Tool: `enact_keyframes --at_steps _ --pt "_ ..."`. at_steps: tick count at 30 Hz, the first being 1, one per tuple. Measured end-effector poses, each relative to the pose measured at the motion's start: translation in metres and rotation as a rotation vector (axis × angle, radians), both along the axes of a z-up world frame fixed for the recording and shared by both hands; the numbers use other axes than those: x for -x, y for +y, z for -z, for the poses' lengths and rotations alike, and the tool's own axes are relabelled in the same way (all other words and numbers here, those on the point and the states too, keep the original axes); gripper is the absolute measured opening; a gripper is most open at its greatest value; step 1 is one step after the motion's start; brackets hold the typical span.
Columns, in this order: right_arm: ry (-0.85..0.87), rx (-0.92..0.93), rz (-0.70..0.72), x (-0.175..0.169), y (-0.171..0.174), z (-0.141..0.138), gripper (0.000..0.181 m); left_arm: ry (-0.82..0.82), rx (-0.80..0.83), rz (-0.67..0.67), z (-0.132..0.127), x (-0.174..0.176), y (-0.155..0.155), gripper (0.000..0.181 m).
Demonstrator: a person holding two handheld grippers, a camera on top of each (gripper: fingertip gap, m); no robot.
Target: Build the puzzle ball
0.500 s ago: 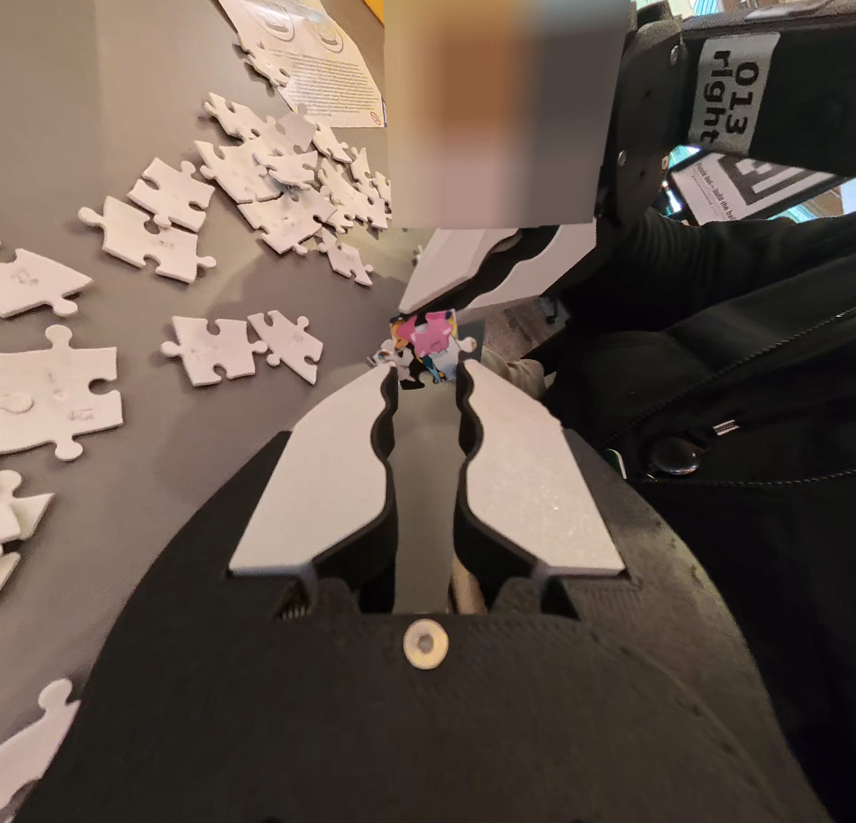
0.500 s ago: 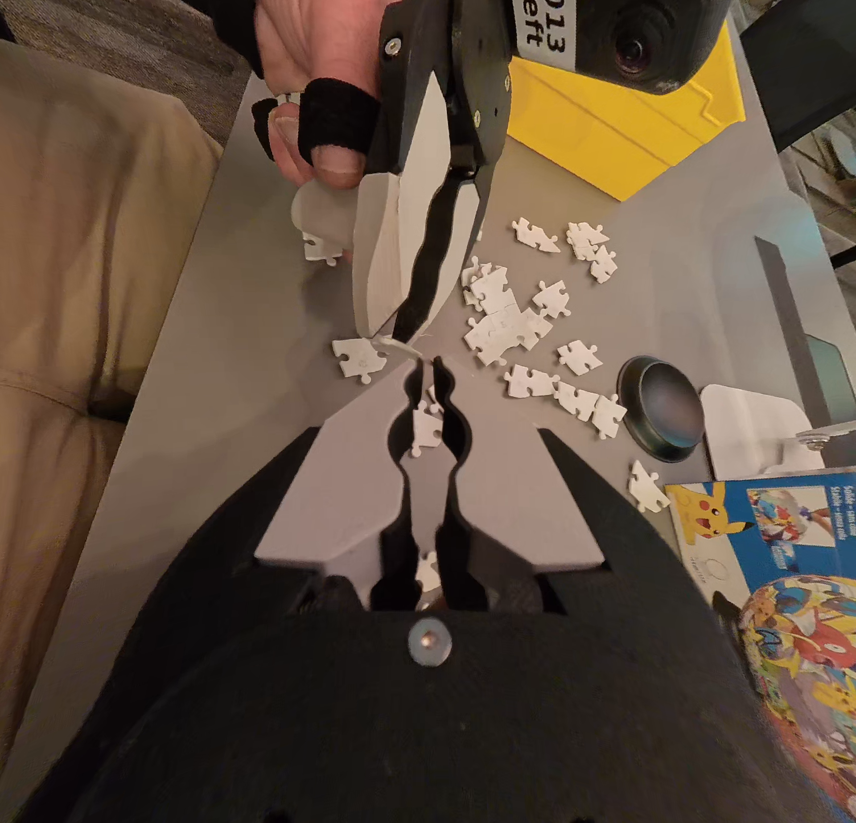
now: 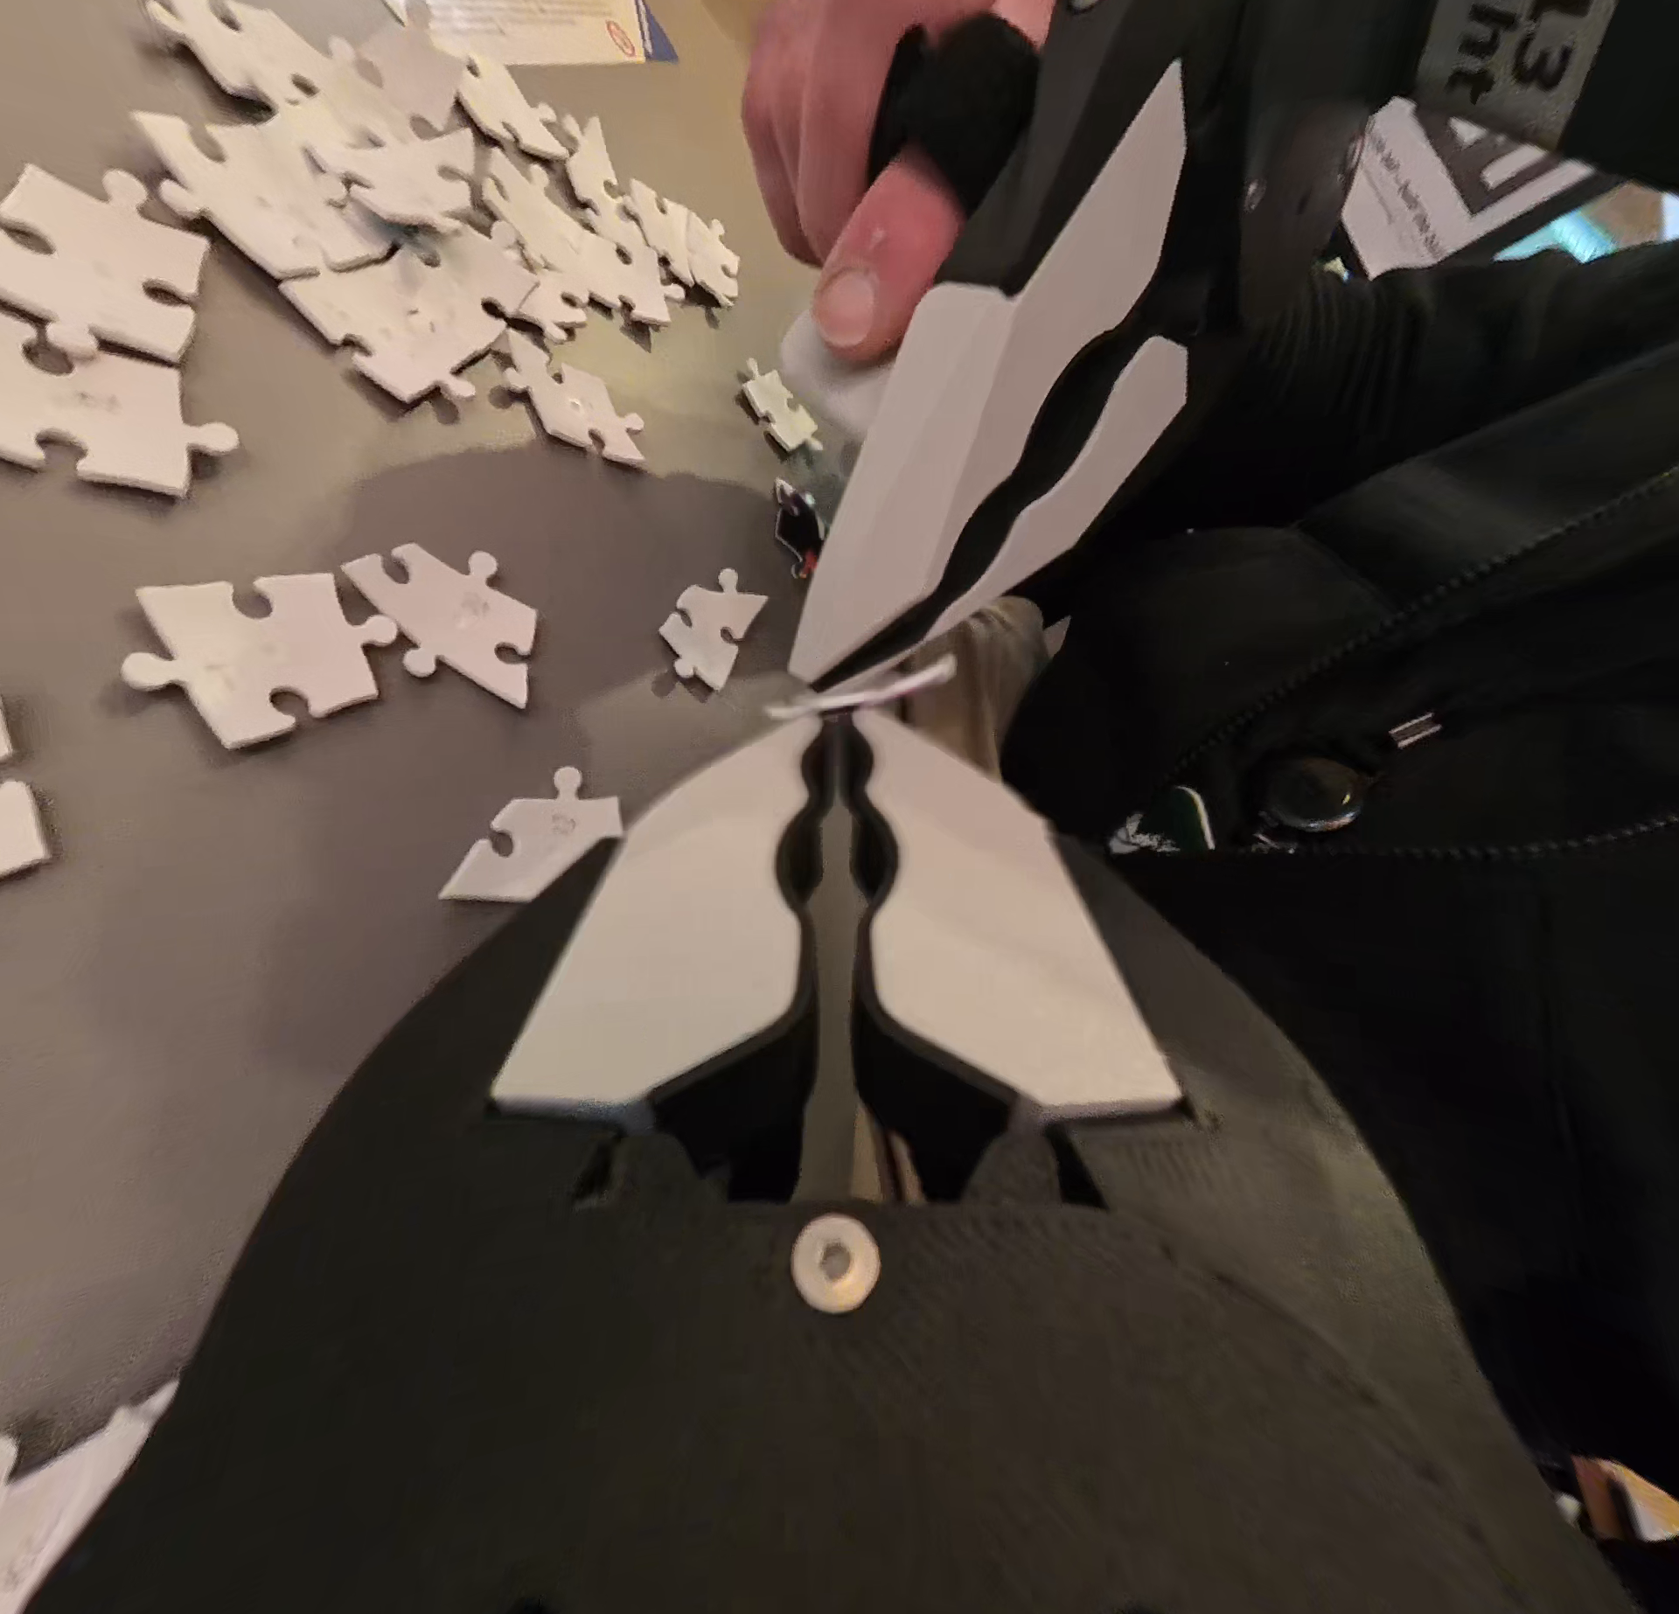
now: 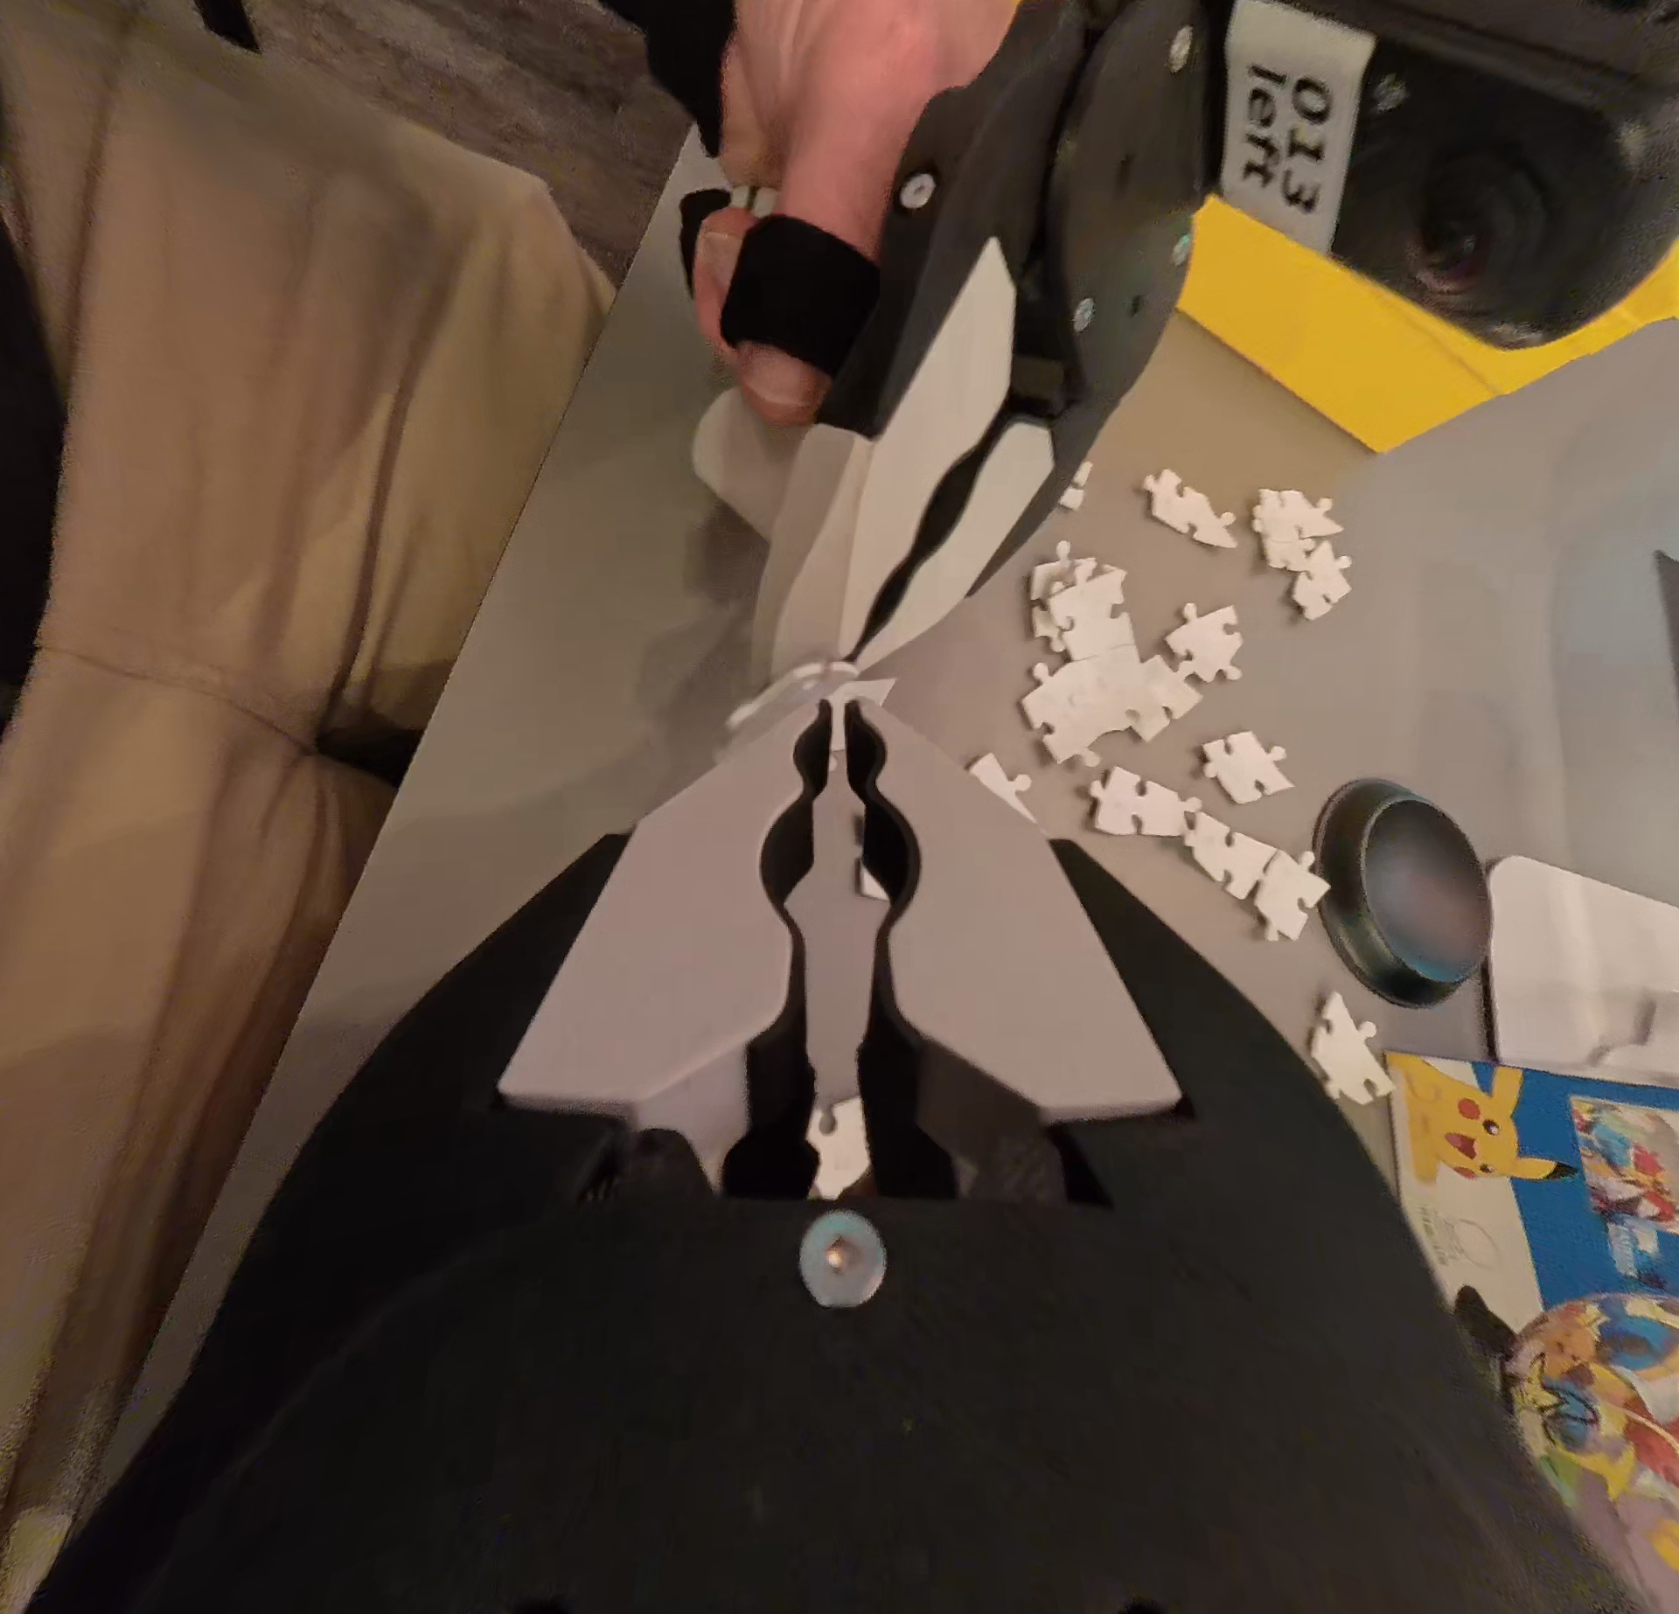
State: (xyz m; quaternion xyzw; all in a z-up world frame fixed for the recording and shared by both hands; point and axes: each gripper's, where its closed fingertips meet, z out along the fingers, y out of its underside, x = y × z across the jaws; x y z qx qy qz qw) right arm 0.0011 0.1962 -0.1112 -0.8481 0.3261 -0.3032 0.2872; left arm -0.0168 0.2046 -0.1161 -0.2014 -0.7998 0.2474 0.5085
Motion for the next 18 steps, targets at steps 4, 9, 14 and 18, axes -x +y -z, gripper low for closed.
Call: enact_keyframes --at_steps 4,9,14,18 --pt "0.025 -0.014 0.003 0.001 0.0 0.003 0.002 -0.058 0.019 0.013 0.005 -0.001 0.0 0.0" --pt "0.103 -0.012 0.078 0.005 -0.021 0.023 0.0 -0.202 0.038 -0.063 0.022 -0.012 -0.013 0.0" --pt "0.187 0.007 0.09 0.011 -0.025 0.041 0.0 -0.33 0.085 -0.072 0.026 -0.02 -0.015 0.003" --pt "0.203 -0.084 0.112 0.015 -0.026 0.035 0.001 -0.518 0.091 -0.058 0.042 -0.041 -0.007 0.008"
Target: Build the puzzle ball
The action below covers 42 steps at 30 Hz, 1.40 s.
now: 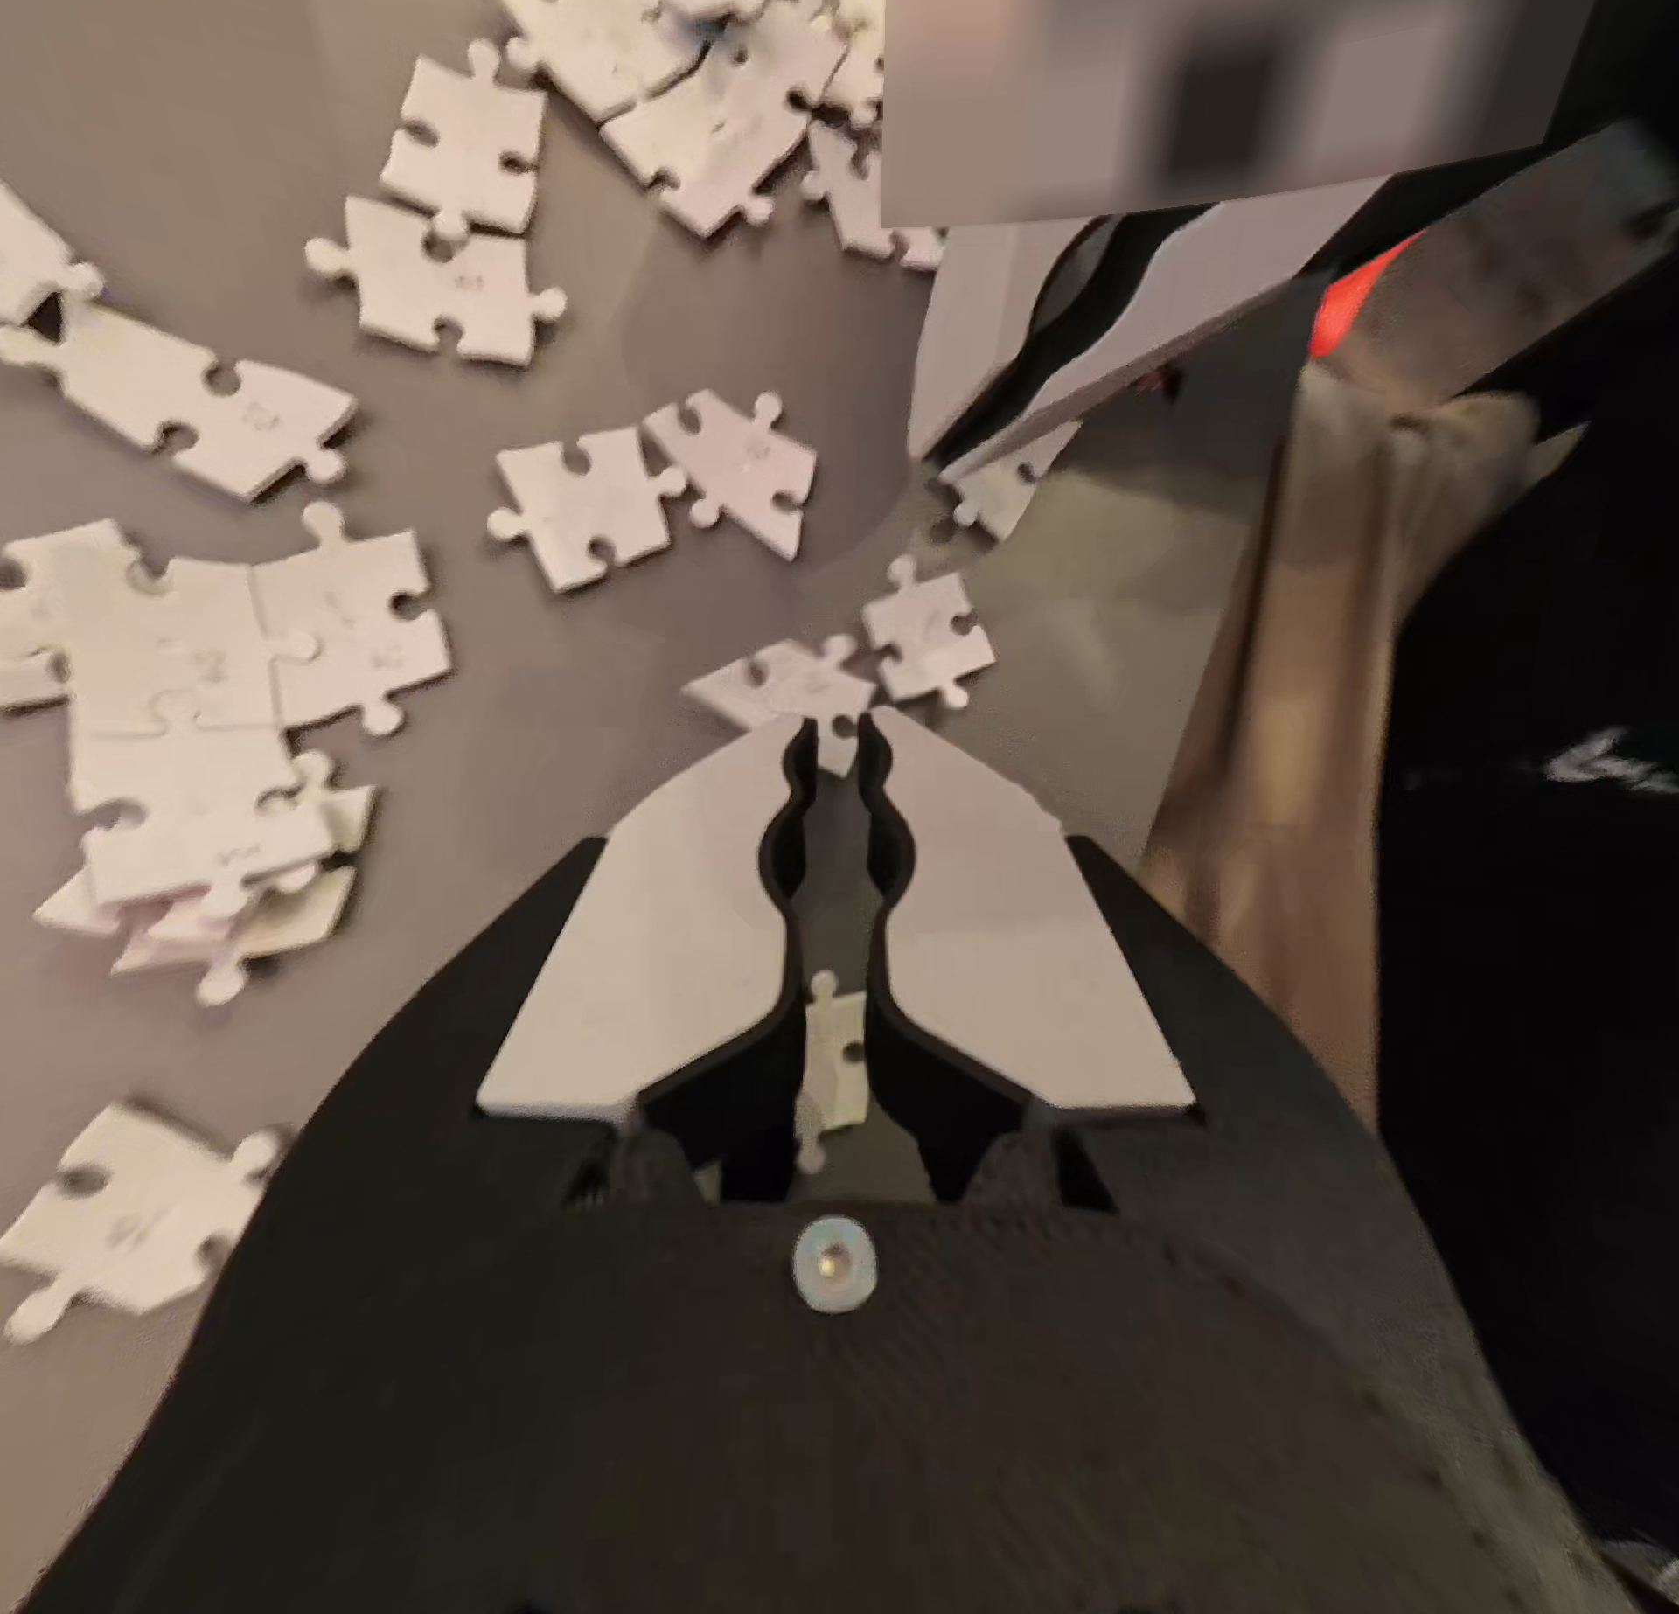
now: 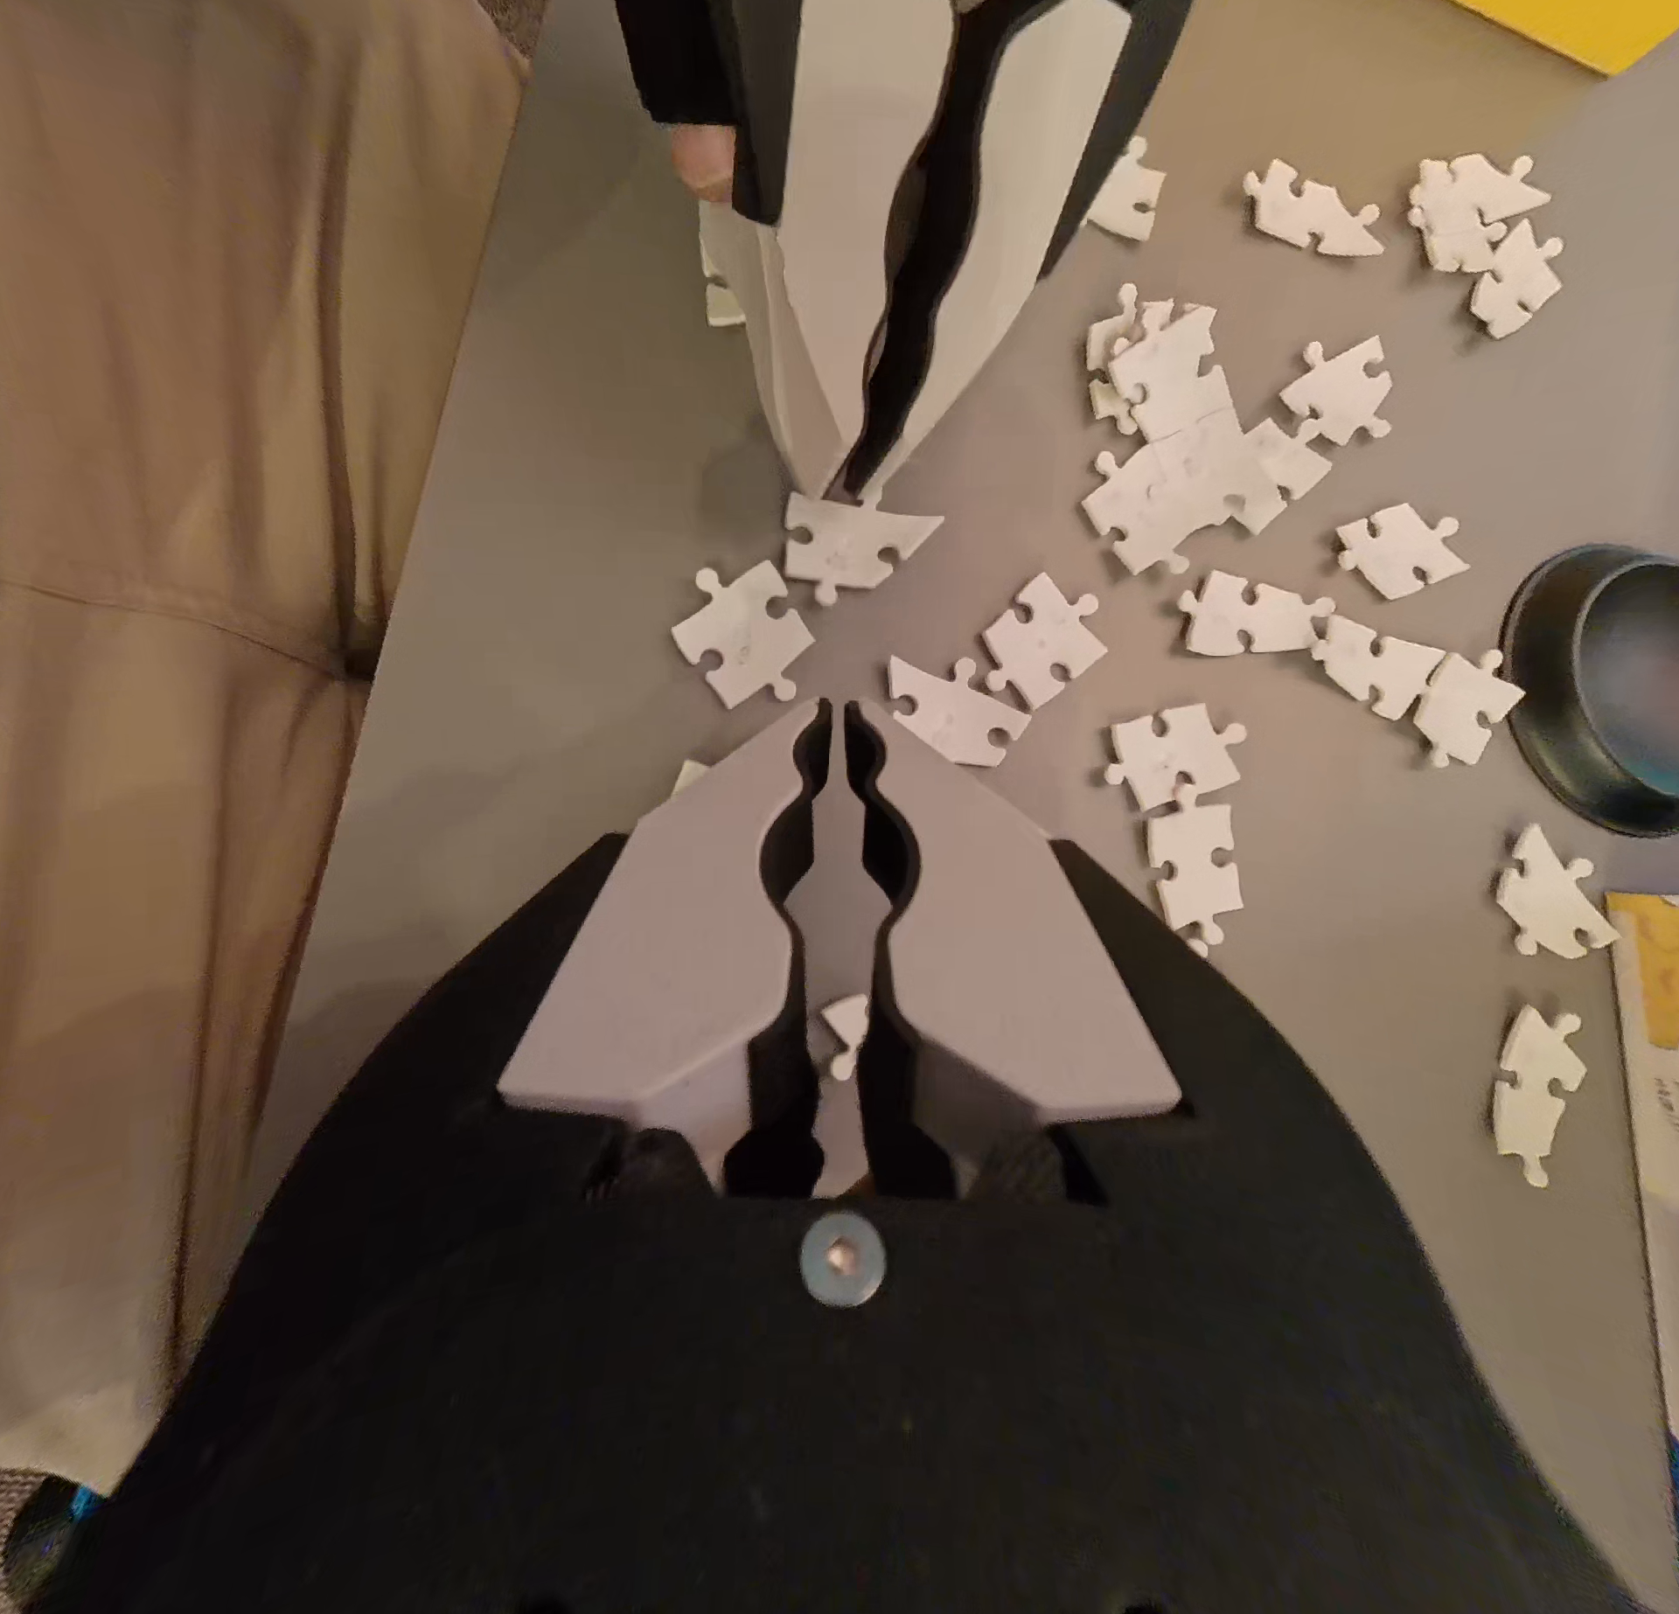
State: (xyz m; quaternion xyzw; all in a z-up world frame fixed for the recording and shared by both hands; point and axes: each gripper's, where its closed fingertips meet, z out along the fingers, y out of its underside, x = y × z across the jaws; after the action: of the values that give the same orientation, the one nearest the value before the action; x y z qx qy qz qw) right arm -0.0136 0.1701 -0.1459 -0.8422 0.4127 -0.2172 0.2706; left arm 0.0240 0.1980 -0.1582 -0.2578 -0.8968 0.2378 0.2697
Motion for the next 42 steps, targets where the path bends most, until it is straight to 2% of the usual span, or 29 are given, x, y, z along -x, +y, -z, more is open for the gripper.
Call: enact_keyframes --at_steps 5,9,15,18,21,25,30,35,40,42 --pt "0.074 -0.026 -0.008 0.0 0.013 0.014 0.013 -0.11 0.116 -0.086 -0.012 -0.035 -0.011 0.013" --pt "0.101 -0.031 -0.023 -0.006 0.027 0.024 0.006 -0.277 0.198 -0.165 -0.014 -0.073 -0.024 0.023" --pt "0.069 -0.115 0.091 -0.014 0.004 0.011 0.013 -0.436 0.245 -0.195 -0.006 -0.099 -0.051 0.039" --pt "0.058 -0.088 0.093 -0.014 0.002 0.012 0.011 -0.493 0.176 -0.147 0.011 -0.1 -0.055 0.041" --pt "0.061 -0.085 0.099 -0.015 0.0 0.014 0.011 -0.439 0.157 -0.16 0.012 -0.095 -0.06 0.03" --pt "0.042 -0.113 0.155 -0.018 -0.012 0.012 0.013 -0.46 0.181 -0.159 0.012 -0.095 -0.058 0.029" --pt "-0.027 -0.275 0.304 -0.033 -0.033 -0.005 0.021 -0.442 0.258 -0.181 -0.002 -0.092 -0.064 0.028" --pt "-0.087 -0.399 0.426 -0.053 -0.056 -0.02 0.035 -0.433 0.386 -0.108 -0.025 -0.073 -0.069 0.028" --pt "-0.09 -0.555 0.4 -0.066 -0.056 -0.034 0.04 -0.429 0.489 0.018 -0.043 -0.052 -0.065 0.028" --pt "-0.044 -0.617 0.351 -0.065 -0.048 -0.035 0.031 -0.422 0.516 0.067 -0.048 -0.043 -0.062 0.028"
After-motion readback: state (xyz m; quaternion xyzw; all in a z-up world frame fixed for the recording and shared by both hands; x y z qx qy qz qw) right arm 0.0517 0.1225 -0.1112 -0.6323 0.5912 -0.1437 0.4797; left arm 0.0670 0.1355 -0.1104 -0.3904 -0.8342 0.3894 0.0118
